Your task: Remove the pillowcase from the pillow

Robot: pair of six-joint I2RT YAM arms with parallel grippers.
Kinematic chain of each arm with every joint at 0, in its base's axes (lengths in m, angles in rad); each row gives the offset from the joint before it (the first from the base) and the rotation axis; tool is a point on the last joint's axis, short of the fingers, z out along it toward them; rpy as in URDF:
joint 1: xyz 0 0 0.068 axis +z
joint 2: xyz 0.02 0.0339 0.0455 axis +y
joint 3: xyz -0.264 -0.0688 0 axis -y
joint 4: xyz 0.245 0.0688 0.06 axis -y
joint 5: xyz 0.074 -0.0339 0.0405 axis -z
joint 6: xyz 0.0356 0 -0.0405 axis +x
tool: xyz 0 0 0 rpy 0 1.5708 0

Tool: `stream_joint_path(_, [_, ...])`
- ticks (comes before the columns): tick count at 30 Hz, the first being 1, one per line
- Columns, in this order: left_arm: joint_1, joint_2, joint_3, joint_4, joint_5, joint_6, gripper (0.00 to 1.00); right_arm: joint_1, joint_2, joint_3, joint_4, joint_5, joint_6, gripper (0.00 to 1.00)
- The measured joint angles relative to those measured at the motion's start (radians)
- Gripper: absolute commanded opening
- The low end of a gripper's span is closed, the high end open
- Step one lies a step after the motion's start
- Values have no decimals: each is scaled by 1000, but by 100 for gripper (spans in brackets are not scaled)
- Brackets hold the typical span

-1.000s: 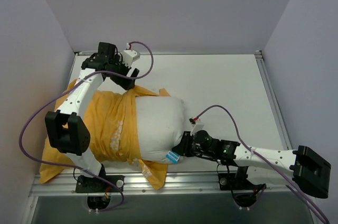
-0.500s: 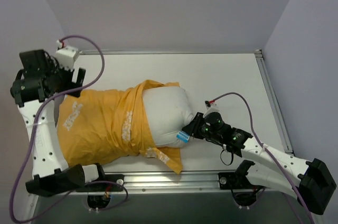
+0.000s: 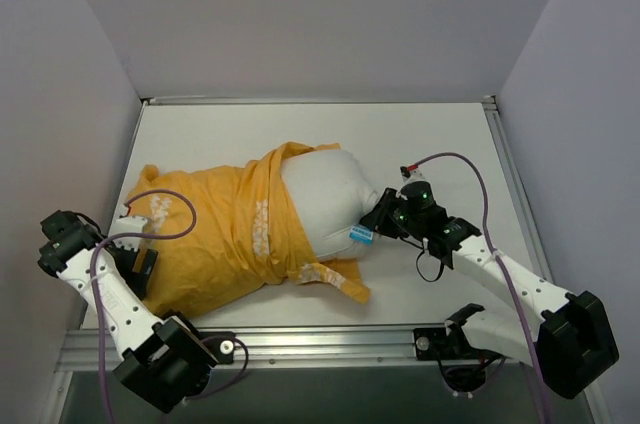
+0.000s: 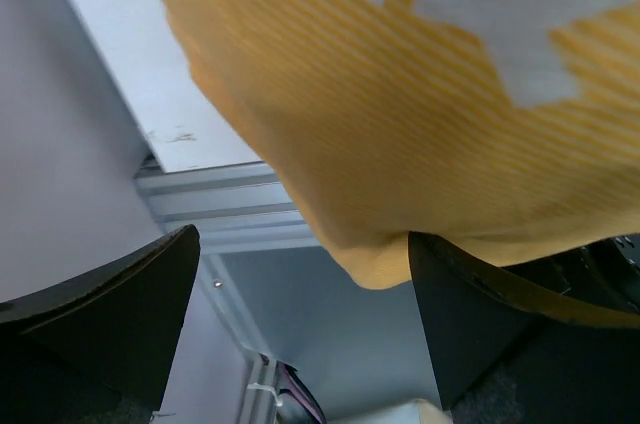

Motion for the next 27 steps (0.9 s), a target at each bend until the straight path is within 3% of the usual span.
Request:
stream_joint_path(2, [12,21,-45,7,2,29,96,-19,5,7,-12,-8,-21,0])
stream_joint_path(3, [10,32,-65,16,17,38,72,-23,8,11,-19,-9,-28,0])
stream_joint_path(5, [-10,52,-94,34,47,42,61,-32,11,13,-25,-16,-42,0])
stream_joint_path(7, [-67,67,-108,62,76,15,57,-40,12,13,-26,-29,-49,0])
stream_joint_path(10, [-237,89,-109,156,78,-67,56,-76,12,13,-26,-43,-53,0])
stream_joint_path(13, [-468,161,-92,298,40,-188,58,-131,17,13,-24,-44,-64,0])
stream_joint_path(17, [-594,342,44,395,31,-301,79,-184,33,13,-23,-37,-75,0])
stream_joint_path(20, [-599,428,166,428,42,-332,93,-197,43,13,-21,-42,-79,0])
stream_joint_path(24, [-549,394,177,407,88,-272,94,-226,58,13,-14,-67,-95,0])
stream_joint_path(27, [-434,329,128,355,137,-159,94,-243,74,14,-9,-86,-104,0])
